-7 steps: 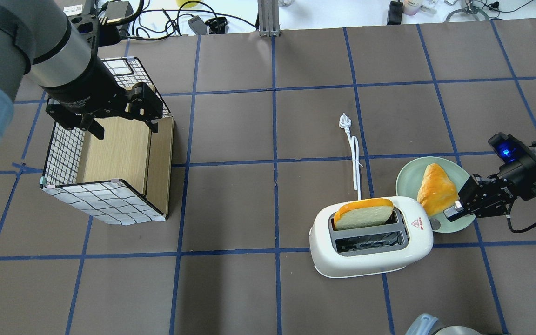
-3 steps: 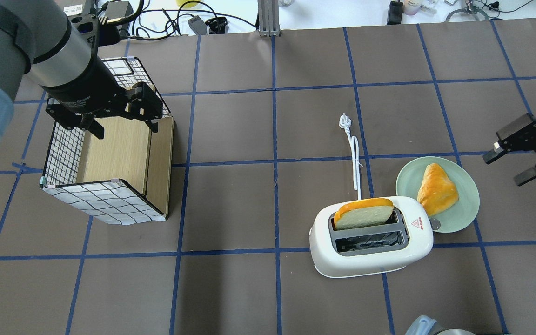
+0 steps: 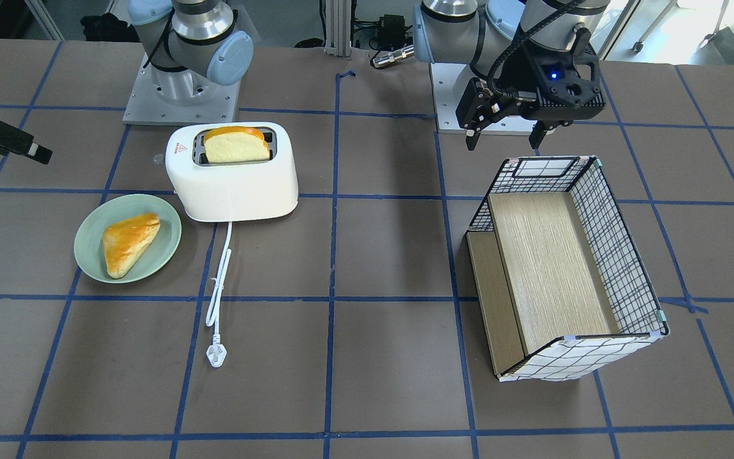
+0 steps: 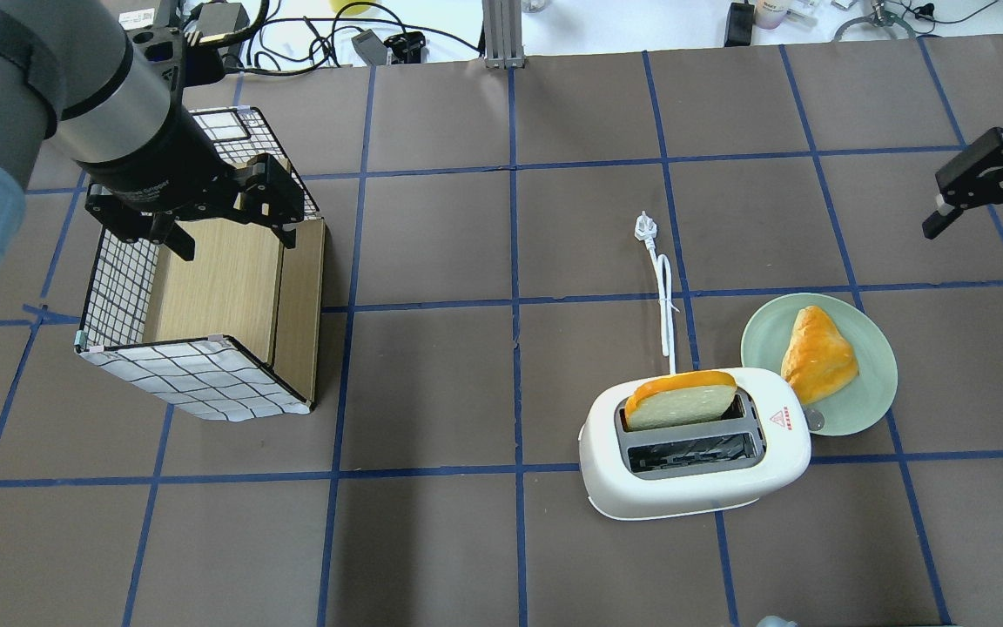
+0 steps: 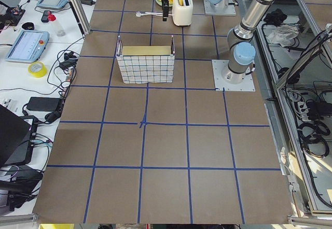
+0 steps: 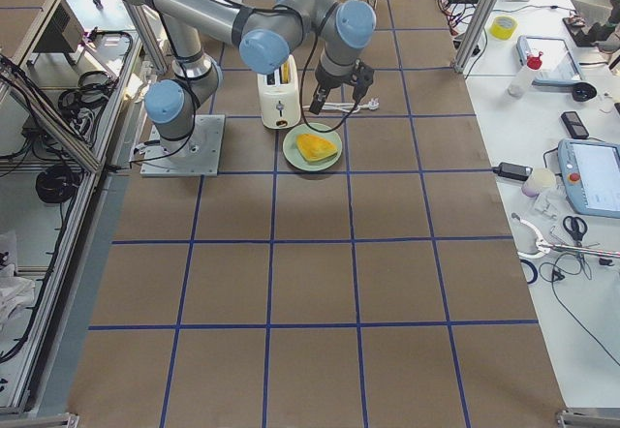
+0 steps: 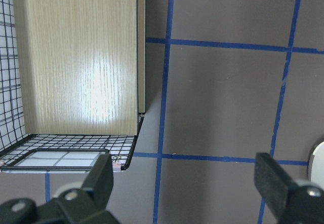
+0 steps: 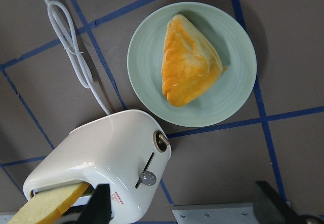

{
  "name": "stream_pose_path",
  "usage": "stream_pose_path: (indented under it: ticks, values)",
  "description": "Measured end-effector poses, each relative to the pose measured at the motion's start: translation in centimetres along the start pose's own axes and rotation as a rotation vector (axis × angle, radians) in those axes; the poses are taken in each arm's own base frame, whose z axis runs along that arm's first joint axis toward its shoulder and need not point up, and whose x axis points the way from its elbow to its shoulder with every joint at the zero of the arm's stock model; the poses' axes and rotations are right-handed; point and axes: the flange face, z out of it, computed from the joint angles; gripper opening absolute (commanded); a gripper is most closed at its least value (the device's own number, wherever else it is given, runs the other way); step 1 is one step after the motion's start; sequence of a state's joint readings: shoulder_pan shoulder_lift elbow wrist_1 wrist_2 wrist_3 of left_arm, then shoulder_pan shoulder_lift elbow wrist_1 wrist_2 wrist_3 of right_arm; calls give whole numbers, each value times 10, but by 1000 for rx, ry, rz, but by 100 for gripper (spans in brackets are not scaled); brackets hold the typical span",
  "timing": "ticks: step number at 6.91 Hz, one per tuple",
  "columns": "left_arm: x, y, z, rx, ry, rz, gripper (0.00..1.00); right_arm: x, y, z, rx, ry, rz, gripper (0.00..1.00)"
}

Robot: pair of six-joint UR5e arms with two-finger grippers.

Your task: Press toaster with right arm

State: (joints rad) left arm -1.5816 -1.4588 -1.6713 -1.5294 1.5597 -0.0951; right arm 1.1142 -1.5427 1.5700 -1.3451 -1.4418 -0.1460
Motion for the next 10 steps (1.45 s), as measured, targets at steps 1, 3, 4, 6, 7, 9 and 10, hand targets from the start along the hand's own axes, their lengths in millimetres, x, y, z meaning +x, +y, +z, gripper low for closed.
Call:
stream_pose_path:
  ticks: [1,3,4,6,7,9,10]
  values:
    - [0,0,0,0,1,0,100,-49,11,-7,63,46,-11,100]
    - [0,0,0,0,2,0,100,-138,37,-1,167,108,-48,100]
    - [0,0,0,0,2,0,100,-163,47,5,200,136,-70,100]
    - [0,0,0,0,1,0,100,-189,60,12,221,153,-69,100]
    - [0,0,0,-1,1,0,100,-199,66,15,222,156,-78,100]
    - [0,0,0,0,1,0,100,-205,72,18,222,184,-84,100]
    - [0,0,0,0,0,0,100,-204,73,18,226,210,-83,100]
